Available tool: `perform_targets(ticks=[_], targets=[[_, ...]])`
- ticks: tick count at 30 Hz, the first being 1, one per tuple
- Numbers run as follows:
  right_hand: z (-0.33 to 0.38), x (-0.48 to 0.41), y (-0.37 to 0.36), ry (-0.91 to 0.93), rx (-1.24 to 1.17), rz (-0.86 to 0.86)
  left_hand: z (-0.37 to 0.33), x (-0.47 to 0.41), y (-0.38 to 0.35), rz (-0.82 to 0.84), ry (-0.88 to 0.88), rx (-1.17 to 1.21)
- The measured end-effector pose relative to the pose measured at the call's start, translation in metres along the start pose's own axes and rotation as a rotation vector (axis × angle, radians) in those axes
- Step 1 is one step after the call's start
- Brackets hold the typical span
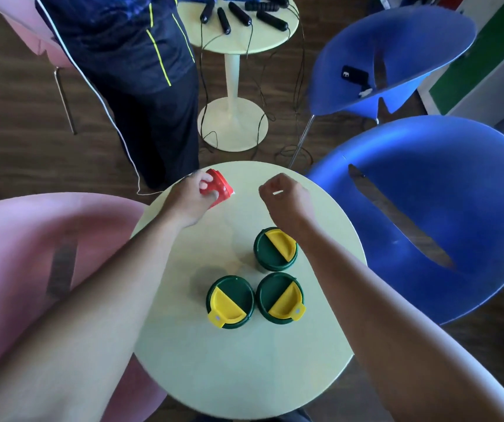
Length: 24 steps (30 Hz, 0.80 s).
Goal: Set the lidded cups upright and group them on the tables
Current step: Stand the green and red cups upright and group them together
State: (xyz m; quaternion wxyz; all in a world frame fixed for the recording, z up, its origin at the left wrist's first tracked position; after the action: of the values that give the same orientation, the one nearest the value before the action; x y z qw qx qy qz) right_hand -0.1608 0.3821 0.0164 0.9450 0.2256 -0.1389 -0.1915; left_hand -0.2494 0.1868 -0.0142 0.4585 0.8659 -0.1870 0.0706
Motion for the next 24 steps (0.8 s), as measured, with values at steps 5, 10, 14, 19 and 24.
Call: perform_targets(ticks=[5,10,14,19,24], targets=[[0.009,-0.046,-0.059,-0.217,-0.093,0.141,0.018,-0.042,0.013,0.059,0.063,-0.134],[-0.022,-0.067,-0.109,-0.646,-0.315,0.209,0.041,-0.069,-0.007,0.212,0.107,-0.232],[-0.032,-0.07,-0.132,-0.772,-0.43,0.258,0.06,-0.078,-0.023,0.276,0.119,-0.226],[-0.03,-0.068,-0.134,-0.82,-0.673,0.231,0.067,-0.069,-0.026,0.242,0.071,-0.197],[-0.016,-0.064,-0.115,-0.744,-0.749,0.188,0.073,-0.045,-0.016,0.116,0.064,0.061]])
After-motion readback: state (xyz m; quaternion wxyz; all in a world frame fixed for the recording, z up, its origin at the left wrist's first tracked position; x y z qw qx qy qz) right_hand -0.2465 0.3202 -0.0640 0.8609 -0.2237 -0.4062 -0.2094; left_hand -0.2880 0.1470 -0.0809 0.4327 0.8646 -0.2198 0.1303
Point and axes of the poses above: each hand's wrist, its own x-axis away from the middle knuckle, its own y-axis out of the back of the hand, z = x × y, the point moved 5 cm from there along -x, towards the middle knuckle, and after that the axes turned 10 degrees about -x, right-handed, at the moved point
